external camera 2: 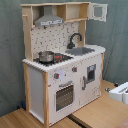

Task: Play with the kitchen

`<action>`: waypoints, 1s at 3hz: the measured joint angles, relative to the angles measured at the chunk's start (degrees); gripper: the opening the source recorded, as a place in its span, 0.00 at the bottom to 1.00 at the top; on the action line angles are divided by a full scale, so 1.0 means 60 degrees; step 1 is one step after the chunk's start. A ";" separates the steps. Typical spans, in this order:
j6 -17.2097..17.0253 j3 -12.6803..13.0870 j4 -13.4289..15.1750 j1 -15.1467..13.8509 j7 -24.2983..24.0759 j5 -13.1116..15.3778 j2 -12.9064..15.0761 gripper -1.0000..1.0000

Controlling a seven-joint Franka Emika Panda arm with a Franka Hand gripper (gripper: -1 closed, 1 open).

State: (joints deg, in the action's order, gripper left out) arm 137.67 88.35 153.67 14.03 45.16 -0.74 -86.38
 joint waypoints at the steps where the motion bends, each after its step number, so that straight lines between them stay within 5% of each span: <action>1: 0.0019 -0.0025 -0.0066 -0.0170 -0.0933 0.0159 -0.0046 1.00; 3: 0.0483 -0.1283 -0.0771 -0.1344 -0.1021 0.1192 -0.0055 1.00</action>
State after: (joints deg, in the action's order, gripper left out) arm 140.57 80.65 149.04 5.96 39.04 6.41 -86.71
